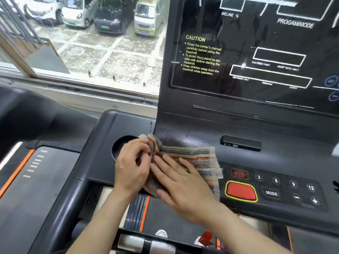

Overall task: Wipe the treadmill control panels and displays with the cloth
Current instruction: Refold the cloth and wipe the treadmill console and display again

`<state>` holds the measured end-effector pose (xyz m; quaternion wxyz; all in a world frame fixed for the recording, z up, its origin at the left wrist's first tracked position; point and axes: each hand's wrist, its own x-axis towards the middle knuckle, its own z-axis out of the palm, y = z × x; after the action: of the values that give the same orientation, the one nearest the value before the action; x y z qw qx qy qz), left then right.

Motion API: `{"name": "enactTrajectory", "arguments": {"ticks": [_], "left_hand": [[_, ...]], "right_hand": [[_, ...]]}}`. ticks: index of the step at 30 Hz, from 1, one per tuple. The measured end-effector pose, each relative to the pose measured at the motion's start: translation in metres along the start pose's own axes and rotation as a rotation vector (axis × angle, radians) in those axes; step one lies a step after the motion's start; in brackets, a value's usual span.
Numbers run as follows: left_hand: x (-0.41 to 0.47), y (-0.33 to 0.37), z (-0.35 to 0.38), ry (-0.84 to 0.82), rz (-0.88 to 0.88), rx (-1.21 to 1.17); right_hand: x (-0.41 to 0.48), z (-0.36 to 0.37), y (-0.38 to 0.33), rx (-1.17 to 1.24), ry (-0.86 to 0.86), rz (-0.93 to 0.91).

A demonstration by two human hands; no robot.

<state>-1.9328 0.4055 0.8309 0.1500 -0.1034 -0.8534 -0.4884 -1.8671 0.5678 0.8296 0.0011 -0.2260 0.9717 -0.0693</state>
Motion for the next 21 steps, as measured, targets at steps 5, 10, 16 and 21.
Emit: {"name": "enactTrajectory", "arguments": {"ticks": [5, 10, 16, 21], "left_hand": [[0.003, -0.005, 0.003, -0.008, -0.042, 0.034], [0.001, -0.005, 0.008, -0.082, -0.029, 0.186], [-0.001, -0.003, 0.009, -0.083, 0.022, 0.207], [0.000, 0.002, 0.013, -0.143, 0.043, 0.280]], "right_hand": [[0.049, -0.025, 0.060, -0.064, -0.042, -0.028], [0.069, -0.024, 0.064, -0.157, 0.068, 0.082], [-0.018, -0.011, 0.045, 0.016, -0.041, -0.017], [0.002, -0.032, 0.097, -0.097, -0.111, -0.010]]}}
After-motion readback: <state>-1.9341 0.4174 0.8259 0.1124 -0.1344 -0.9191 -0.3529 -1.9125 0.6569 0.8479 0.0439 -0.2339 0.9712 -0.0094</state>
